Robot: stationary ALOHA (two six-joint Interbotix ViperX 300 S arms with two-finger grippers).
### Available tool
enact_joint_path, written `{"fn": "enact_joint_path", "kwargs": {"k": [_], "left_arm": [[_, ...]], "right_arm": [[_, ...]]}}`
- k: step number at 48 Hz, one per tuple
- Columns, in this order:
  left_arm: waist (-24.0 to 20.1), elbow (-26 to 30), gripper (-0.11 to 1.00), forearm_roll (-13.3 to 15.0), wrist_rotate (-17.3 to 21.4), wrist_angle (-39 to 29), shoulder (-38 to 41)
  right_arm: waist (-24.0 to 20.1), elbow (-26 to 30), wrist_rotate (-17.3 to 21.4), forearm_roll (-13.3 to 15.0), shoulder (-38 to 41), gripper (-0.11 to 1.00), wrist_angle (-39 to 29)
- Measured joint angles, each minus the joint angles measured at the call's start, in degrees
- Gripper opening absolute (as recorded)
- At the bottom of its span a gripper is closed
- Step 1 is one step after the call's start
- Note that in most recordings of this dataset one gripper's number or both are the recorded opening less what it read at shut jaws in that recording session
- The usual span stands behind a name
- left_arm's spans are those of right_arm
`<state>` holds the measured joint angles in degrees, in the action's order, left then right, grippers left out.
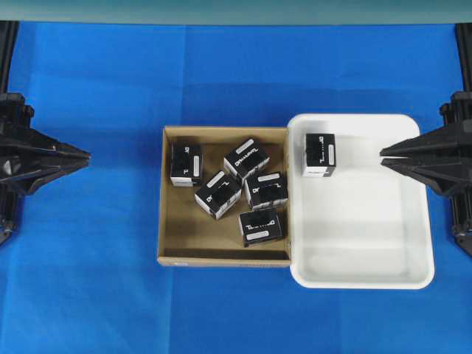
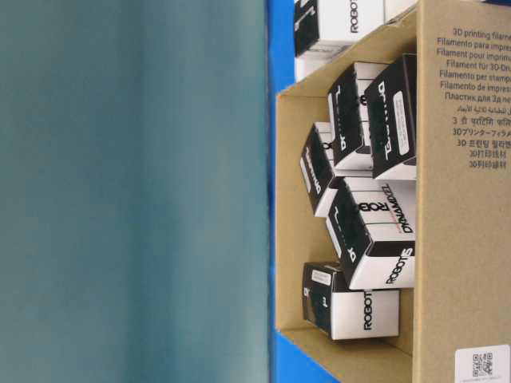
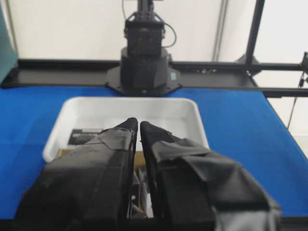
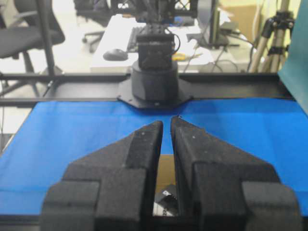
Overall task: Pick a box that is randomly placed inside the cardboard box.
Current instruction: 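Move the right gripper from the tray over the cardboard box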
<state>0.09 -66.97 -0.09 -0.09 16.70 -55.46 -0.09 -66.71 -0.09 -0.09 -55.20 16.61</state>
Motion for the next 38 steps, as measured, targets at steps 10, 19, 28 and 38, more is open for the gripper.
{"fn": "enact_joint_path", "kwargs": {"k": [10, 19, 28, 38], "left_arm": [[-0.3, 1.0, -0.06, -0.6, -2.5, -5.5, 1.3], [-0.3, 2.4, -0.07, -0.7, -2.5, -9.7, 1.3], [-0.3, 3.7, -0.07, -0.7, -2.8, -15.1, 2.1], [-0.3, 5.0, -0.07, -0.7, -2.9, -19.4, 2.4]], "right_arm": [[1.1, 2.4, 2.9, -5.2, 2.5, -0.01, -7.2], [1.2, 10.1, 4.4, -6.3, 7.4, -0.01, -23.5], [1.7, 19.1, 4.7, -6.5, 15.1, -0.01, -35.9], [0.9, 30.8, 5.5, -6.7, 27.9, -0.01, -46.8]]}}
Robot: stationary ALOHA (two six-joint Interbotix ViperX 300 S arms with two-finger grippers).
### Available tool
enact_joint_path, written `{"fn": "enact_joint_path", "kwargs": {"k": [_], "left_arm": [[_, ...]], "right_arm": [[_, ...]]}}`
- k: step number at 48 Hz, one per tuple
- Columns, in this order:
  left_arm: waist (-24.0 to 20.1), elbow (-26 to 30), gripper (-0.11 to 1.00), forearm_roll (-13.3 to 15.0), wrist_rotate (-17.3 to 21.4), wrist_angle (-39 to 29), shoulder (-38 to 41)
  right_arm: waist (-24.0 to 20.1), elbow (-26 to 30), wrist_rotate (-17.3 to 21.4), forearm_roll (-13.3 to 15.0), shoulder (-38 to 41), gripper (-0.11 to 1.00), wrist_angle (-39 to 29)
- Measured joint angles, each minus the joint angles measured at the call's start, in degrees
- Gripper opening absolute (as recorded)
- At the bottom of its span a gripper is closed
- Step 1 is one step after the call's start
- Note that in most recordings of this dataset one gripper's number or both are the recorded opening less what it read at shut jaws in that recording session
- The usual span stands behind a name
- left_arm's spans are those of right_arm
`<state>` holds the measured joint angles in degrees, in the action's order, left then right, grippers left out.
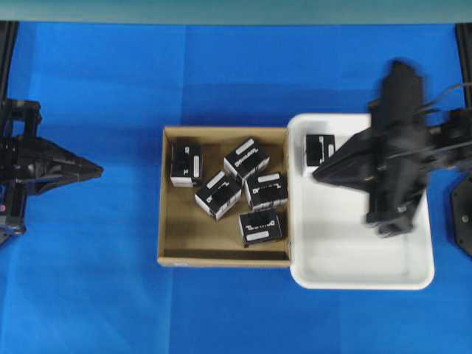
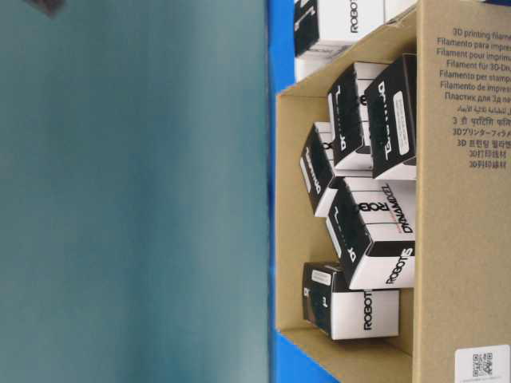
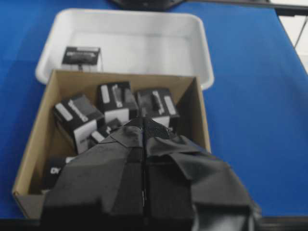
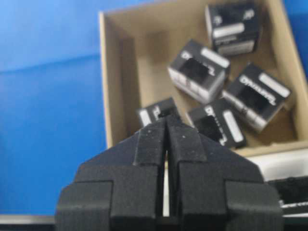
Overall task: Pick a box that is randomly placed inside the cardboard box.
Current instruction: 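Move the right gripper from the tray over the cardboard box, then lower the right gripper onto a black-and-white box and close on it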
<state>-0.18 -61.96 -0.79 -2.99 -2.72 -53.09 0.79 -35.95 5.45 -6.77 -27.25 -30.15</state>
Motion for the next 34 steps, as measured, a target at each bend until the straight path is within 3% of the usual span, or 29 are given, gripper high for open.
{"fn": "enact_joint_path", "kwargs": {"k": [20, 26, 34], "left_arm": [[0.0, 0.1, -0.07, 0.0, 0.0, -0.5, -1.0], [0.0, 0.1, -0.07, 0.0, 0.0, -0.5, -1.0], [0.0, 0.1, -0.07, 0.0, 0.0, -0.5, -0.9]], "right_arm": [[0.4, 23.6, -1.1, 0.4, 24.7, 0.0, -23.6], [0.5, 27.7, -2.7, 1.1, 30.6, 0.0, -29.3], [1.0, 29.1, -5.9, 2.6, 34.7, 0.0, -33.3]]}}
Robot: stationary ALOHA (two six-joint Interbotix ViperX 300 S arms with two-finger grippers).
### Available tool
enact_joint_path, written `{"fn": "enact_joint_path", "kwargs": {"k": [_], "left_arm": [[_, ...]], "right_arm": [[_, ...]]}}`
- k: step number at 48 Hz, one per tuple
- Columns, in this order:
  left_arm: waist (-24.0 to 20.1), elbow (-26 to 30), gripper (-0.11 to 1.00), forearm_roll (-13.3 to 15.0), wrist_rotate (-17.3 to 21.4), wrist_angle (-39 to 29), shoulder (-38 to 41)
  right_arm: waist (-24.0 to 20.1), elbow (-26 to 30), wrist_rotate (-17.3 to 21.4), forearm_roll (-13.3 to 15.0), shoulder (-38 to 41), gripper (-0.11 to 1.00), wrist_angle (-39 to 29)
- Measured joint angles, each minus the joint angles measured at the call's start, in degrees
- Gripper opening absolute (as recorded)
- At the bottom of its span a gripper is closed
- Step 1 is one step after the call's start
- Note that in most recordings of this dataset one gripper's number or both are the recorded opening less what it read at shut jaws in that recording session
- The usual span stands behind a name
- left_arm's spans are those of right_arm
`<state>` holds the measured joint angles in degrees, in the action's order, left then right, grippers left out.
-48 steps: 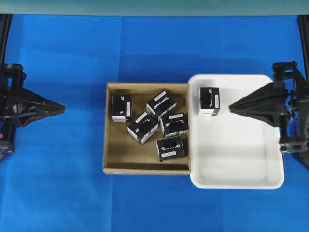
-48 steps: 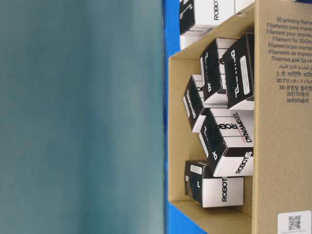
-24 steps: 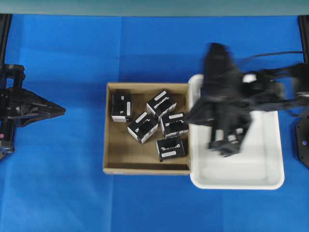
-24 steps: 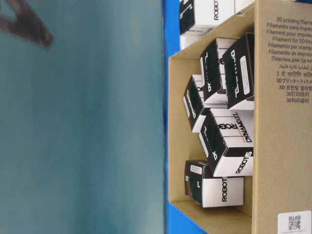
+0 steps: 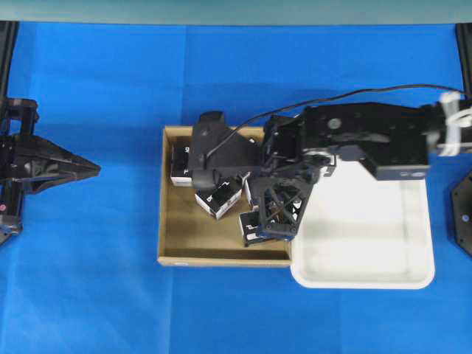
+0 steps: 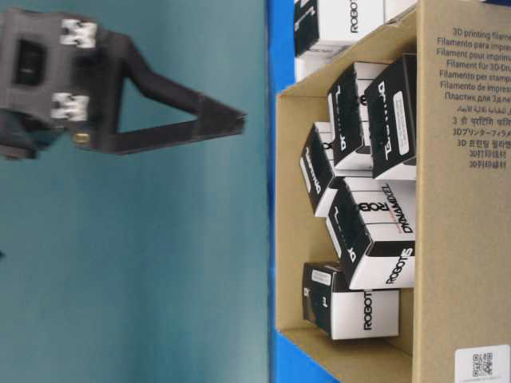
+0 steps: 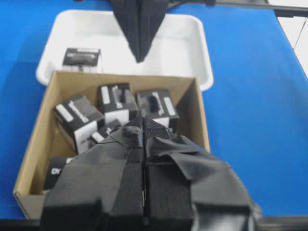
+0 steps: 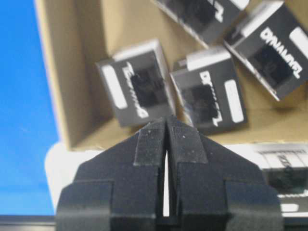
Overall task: Pick a box that is randomly placed inside the cardboard box.
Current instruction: 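Lower the right gripper onto a black-and-white box and close on it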
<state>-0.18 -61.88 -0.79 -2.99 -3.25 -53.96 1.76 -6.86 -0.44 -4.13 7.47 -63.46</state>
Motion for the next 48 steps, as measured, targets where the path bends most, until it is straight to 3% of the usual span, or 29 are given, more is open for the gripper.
{"fn": "enact_joint_path", "kwargs": {"k": [8, 16, 27, 31, 48], "left_arm": [[0.7, 0.0, -0.07, 0.0, 0.1, 0.0, 0.0], [0.9, 0.0, -0.07, 0.0, 0.0, -0.2, -0.1], [1.0, 0.0, -0.07, 0.0, 0.0, -0.2, -0.3], [1.0, 0.0, -0.07, 0.0, 0.0, -0.2, -0.3], [1.0, 0.0, -0.07, 0.0, 0.0, -0.2, 0.0]], "right_arm": [[1.5, 0.1, -1.8, 0.3, 1.6, 0.03, -0.4], [2.3, -0.4, -4.7, 0.4, 2.3, 0.17, 0.2], [3.2, -4.6, -11.3, 0.6, 2.3, 0.81, 4.0], [3.8, -6.0, -13.1, 1.6, 2.4, 0.97, 6.1], [4.7, -8.9, -14.3, 3.3, 2.7, 0.98, 8.3]]}}
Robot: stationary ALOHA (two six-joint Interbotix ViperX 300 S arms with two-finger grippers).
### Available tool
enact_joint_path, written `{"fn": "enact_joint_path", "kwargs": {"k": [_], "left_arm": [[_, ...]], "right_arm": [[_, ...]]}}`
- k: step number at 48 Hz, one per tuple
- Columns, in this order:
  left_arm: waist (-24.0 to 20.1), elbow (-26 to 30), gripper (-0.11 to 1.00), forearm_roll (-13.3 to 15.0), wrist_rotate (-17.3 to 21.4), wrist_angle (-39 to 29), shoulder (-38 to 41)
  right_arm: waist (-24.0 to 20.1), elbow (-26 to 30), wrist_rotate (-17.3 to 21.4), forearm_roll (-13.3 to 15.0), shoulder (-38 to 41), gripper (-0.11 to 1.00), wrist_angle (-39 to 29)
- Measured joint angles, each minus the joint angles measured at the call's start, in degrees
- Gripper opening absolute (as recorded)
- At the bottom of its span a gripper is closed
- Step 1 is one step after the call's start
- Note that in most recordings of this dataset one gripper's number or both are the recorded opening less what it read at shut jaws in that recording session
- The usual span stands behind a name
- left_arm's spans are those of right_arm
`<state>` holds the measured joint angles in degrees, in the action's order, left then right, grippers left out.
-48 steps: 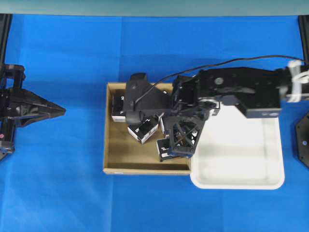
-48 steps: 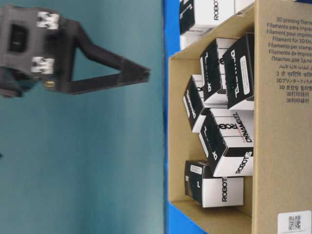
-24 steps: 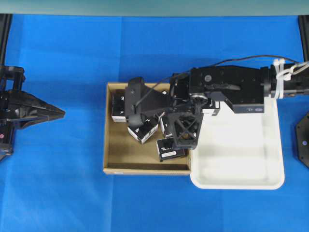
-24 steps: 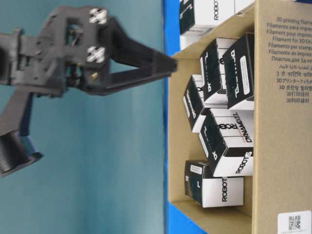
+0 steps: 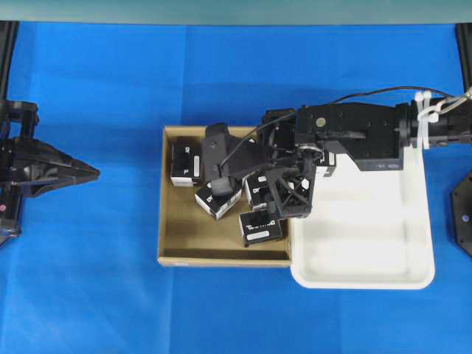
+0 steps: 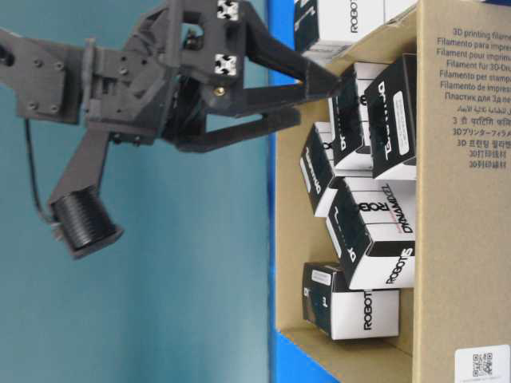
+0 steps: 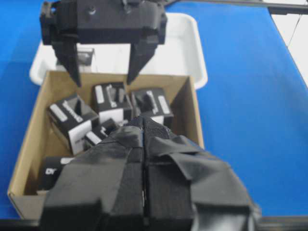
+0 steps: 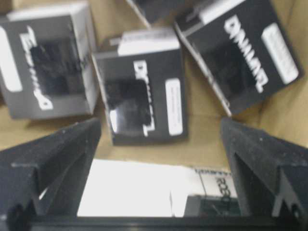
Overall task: Pick a box that is randomly placed inside the cardboard box.
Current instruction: 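Lower the right gripper onto a black-and-white box and close on it, then lift the gripped box out and carry it right over the tray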
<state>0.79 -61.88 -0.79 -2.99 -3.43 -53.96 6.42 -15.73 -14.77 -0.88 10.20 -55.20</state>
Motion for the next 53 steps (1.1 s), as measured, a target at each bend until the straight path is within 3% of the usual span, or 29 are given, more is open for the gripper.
{"fn": "enact_joint_path", "kwargs": {"k": [43, 48, 53], "left_arm": [[0.1, 0.0, -0.07, 0.0, -2.7, 0.1, 0.0], [0.1, 0.0, -0.07, -0.1, -2.7, 0.1, 0.0], [0.1, 0.0, -0.07, -0.1, -2.7, 0.1, 0.0]], "right_arm": [[-0.1, -1.2, 0.4, -0.7, 4.8, 0.96, 4.4], [-0.4, -0.6, 0.6, -0.7, 4.9, 0.92, 4.4], [-1.1, 0.6, 0.8, -0.7, 5.0, 0.76, 3.4]]}}
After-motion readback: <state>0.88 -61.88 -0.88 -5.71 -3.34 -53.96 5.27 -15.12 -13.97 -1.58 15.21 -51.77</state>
